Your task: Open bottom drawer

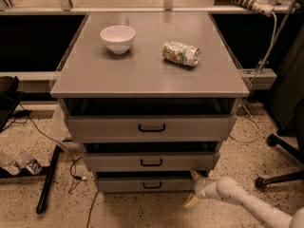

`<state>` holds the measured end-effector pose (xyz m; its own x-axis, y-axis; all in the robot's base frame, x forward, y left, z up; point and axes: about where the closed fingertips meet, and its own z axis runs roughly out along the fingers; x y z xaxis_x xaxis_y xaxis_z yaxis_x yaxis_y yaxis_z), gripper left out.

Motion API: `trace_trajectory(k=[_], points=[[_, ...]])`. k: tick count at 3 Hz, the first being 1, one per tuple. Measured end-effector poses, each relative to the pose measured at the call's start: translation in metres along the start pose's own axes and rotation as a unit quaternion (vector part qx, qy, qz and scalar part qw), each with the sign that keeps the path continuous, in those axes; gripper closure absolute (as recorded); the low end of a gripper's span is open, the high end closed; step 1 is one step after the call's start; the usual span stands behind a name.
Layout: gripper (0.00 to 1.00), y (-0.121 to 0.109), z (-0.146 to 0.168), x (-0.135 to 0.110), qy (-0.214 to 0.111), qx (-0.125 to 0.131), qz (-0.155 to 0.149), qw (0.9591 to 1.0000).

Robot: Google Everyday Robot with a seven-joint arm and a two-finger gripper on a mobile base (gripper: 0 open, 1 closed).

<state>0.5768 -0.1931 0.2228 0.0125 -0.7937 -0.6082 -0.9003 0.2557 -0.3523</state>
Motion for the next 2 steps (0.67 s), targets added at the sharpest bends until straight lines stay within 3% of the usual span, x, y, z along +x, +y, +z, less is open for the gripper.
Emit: trace_trajectory(k=[1, 2], points=[[0.00, -0.0097, 0.0172, 0.0237, 0.000, -0.002, 0.012, 0.9999], [0.00, -0.0102, 0.0259, 0.0299, 0.000, -0.007, 0.015, 0.9999]])
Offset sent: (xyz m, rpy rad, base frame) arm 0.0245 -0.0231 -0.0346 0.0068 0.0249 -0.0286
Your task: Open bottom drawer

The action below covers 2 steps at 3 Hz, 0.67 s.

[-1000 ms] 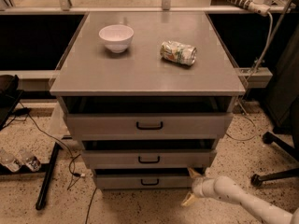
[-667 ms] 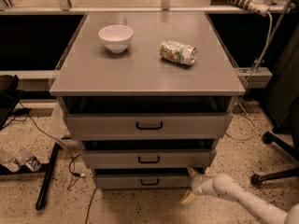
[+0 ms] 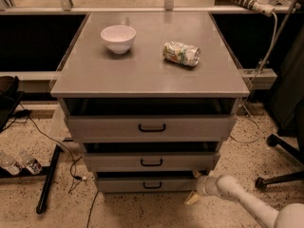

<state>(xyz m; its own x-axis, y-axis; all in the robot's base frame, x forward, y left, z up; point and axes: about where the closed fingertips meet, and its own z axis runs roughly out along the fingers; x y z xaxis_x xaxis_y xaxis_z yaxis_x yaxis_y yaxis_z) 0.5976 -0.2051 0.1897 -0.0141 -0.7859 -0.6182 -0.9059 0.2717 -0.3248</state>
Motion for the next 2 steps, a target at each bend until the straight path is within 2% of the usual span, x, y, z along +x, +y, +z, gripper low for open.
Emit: trace_trajectory(k=[2], points=[[0.00, 0.005, 0.026, 0.011, 0.000, -0.021, 0.009, 0.9997]])
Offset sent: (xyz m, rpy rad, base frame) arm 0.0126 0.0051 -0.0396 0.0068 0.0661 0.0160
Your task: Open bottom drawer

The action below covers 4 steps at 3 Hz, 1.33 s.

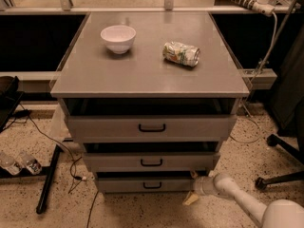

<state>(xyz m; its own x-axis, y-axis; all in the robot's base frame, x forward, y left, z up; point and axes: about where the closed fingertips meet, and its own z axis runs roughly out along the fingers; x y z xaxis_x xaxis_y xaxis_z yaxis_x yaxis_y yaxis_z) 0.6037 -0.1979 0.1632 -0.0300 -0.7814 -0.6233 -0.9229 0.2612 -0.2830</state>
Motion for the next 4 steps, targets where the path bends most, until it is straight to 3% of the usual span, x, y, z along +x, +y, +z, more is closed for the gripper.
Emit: trace_trajectory(k=[4], points=[[0.89, -0.005, -0.011, -0.007, 0.000, 0.001, 0.000, 1.0000]])
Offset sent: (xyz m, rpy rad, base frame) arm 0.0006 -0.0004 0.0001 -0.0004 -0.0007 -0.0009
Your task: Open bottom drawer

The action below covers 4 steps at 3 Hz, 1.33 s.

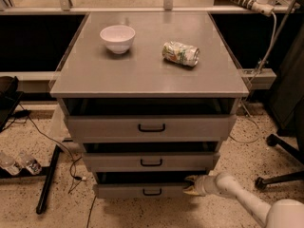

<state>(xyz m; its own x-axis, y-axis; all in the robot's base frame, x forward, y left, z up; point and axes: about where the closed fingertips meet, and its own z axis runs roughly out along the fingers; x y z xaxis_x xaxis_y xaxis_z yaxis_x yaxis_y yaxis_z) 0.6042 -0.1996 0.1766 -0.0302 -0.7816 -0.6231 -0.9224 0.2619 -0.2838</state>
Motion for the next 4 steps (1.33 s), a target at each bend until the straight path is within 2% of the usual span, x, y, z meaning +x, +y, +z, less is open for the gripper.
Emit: trace_trajectory(k=[1, 2, 3, 4], points=[[1.00, -0.001, -0.002, 0.000, 0.000, 0.000, 0.000, 1.0000], [0.81, 0.000, -0.001, 0.000, 0.000, 0.000, 0.000, 1.0000], [0.57, 0.000, -0.001, 0.000, 0.000, 0.000, 0.000, 1.0000], [0.34, 0.010, -0.003, 0.004, -0.004, -0.011, 0.007, 0.9999]])
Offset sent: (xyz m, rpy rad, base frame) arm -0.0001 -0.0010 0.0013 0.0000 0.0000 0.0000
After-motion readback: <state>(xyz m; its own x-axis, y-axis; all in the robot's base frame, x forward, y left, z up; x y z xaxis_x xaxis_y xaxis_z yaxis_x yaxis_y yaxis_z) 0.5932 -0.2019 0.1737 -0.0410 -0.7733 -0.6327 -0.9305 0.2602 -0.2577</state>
